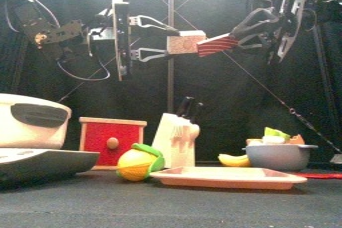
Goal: Place salmon right of pink plate
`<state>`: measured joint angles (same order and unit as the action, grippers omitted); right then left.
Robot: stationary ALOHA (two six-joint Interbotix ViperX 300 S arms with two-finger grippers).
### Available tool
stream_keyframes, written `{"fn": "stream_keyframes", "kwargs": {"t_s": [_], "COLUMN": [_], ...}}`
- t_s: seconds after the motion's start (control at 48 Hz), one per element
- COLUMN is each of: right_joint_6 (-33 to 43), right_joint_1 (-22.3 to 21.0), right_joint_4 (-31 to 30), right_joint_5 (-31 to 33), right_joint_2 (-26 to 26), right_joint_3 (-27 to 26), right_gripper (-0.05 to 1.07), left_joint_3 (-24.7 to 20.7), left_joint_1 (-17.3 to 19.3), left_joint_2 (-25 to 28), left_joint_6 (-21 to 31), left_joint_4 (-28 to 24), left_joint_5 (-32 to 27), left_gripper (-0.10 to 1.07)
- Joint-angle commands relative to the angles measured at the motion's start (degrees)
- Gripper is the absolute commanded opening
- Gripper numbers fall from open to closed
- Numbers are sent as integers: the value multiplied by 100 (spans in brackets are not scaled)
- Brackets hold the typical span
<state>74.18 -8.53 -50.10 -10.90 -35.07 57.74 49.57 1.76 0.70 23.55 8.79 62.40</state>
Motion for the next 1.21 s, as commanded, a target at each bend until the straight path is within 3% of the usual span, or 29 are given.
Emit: {"fn": "stream_keyframes", "kwargs": {"t_s": [0.0, 0.188, 0.333, 0.562, 0.75, 1.188], "right_joint_6": [35, 62, 53, 35, 9, 26], "right_joint_1": [35, 413, 694, 1380, 1872, 2566], "right_joint_4": [18, 176, 527, 1538, 2461, 3340], "right_joint_5": [44, 325, 976, 2399, 3199, 3929], "right_joint_2": [-53, -53, -62, -44, 18, 123], "right_joint_3": [-53, 97, 229, 360, 281, 308], "right_gripper": [43, 43, 43, 43, 43, 43], "left_joint_3": [-44, 62, 237, 466, 580, 694], "left_joint_1": [26, 26, 44, 35, 18, -18], "left_joint_2": [-123, -176, -246, -369, -475, -606], "left_joint_6": [-9, -9, -9, -9, -9, -9], "left_joint_4": [-9, -70, -79, -79, -132, -316], "left_joint_5": [35, 35, 44, 35, 35, 35], "left_gripper": [65, 65, 65, 65, 65, 65]}}
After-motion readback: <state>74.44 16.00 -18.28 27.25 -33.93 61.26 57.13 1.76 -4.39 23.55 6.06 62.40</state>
